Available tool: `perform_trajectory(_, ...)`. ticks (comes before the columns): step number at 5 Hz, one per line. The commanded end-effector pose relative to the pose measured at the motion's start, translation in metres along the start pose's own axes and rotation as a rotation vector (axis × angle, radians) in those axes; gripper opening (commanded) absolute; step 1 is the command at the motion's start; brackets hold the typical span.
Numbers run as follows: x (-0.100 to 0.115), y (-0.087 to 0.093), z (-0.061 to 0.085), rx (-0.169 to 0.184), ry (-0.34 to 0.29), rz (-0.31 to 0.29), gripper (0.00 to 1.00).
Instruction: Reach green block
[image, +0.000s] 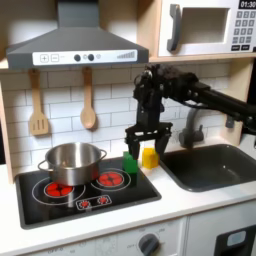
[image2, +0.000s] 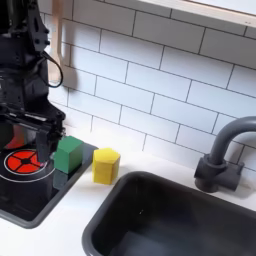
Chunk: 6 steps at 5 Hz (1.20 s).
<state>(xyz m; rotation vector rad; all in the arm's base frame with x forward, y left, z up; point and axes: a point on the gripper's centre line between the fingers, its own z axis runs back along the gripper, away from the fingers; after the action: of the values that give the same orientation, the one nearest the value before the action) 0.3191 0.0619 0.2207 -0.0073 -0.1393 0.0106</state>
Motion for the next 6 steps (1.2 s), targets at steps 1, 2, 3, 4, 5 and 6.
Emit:
perform_trajectory(1,0.021,0.005,-0.009,0.002,0.0,-0.001,1.0)
perform_trajectory(2,0.029,0.006,-0.014,-0.004,0.004,0.004,1.0)
perform_trajectory(3,0.038,0.006,-0.02,-0.003,0.002,-0.009,1.0)
perform_trajectory(4,0.041,0.006,-0.027,-0.003,0.014,-0.026,1.0)
perform_trajectory(5,0.044,0.006,-0.031,-0.004,0.016,-0.034,1.0)
perform_trajectory(6,0.05,0.006,-0.039,-0.01,0.02,-0.042,1.0)
